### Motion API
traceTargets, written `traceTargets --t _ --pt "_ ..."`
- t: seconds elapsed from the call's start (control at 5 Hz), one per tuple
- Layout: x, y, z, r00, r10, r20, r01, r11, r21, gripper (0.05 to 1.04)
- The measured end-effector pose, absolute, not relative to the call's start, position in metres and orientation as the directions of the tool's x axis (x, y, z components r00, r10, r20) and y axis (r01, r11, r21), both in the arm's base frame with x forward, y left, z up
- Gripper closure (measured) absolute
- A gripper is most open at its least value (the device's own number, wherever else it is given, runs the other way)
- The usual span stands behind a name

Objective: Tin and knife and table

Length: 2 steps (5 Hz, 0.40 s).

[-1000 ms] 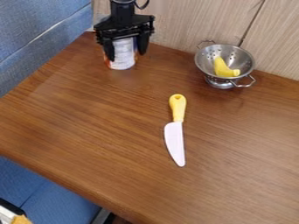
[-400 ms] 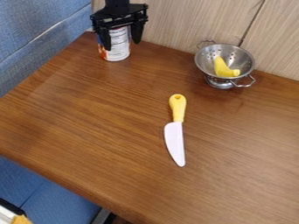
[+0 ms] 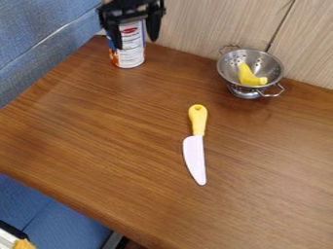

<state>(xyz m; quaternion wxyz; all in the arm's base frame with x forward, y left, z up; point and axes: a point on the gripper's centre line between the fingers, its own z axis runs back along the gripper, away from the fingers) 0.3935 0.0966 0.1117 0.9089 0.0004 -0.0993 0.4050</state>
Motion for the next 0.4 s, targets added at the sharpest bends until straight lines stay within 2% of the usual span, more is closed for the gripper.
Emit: traceTargets --t 0.2,0.4 --pt "0.3859 0.1025 0.1396 0.646 0.734 0.208 -0.731 0.674 -0.11 0.083" --pt "0.3849 0.1045 0.142 0.645 0.735 0.212 -0.731 0.674 -0.112 0.083"
